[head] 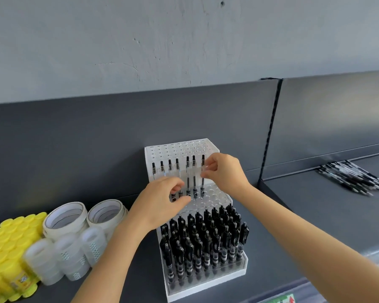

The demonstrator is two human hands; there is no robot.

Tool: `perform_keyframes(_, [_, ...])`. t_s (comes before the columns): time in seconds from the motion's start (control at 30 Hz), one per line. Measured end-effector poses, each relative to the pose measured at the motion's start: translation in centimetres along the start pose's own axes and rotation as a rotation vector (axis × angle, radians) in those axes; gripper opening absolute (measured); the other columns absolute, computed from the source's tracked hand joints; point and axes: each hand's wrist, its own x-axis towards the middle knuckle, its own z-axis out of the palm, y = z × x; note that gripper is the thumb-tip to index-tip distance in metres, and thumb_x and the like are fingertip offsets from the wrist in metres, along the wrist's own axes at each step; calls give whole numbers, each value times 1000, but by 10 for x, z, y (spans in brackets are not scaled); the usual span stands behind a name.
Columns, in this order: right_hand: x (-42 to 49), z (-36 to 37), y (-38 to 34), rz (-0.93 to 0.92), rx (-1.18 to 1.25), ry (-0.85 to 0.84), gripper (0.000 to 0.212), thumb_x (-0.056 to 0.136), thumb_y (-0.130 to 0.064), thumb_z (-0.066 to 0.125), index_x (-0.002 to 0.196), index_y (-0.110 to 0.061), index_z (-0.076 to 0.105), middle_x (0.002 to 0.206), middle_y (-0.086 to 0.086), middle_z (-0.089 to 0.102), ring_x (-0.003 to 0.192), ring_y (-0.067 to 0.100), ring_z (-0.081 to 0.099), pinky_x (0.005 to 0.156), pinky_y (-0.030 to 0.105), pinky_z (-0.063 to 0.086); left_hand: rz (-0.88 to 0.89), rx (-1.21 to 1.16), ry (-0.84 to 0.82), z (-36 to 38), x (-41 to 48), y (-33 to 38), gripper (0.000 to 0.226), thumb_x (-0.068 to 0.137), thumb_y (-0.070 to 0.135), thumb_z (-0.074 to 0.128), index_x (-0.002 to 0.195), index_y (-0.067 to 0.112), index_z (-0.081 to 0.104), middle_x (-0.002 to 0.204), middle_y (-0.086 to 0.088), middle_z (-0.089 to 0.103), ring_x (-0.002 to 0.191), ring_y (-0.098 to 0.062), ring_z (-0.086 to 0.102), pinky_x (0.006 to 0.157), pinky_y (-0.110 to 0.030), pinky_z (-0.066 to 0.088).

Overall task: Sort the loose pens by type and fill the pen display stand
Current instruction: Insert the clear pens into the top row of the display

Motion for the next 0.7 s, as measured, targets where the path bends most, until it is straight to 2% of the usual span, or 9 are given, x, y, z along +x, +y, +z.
perform_keyframes(0.1, [-14,-6,6,33,-20,30,27,81,-16,70,107,-14,62,83,-6,65,82,12,62,71,22,47,38,-17,-24,0,2,1,37,87,44,62,120,28,59,109,19,56,102,3,54,93,-23,47])
perform_keyframes(0.27, [-37,-27,24,78,-78,88,25,83,-13,66,108,-12,63,94,-1,66,89,16,61,81,26,49,87,-51,-72,2,11,16,39,86,44,64,121,27,59,111,16,59,102,2,54,92,-22,47])
perform_keyframes(0.63, [-70,-111,97,115,-116,66,21,85,-17,64,104,-11,64,102,-1,65,96,16,60,79,21,45,181,-52,-44,37,18,127,40,82,47,66,118,34,57,109,19,57,102,3,53,92,-26,47])
perform_keyframes(0.7, [-80,-134,122,118,-164,52,20,85,-18,63,103,-9,65,101,0,66,96,18,59,81,23,45,175,-78,-57,54,19,152,39,83,46,66,118,34,57,109,19,57,103,4,53,92,-26,47])
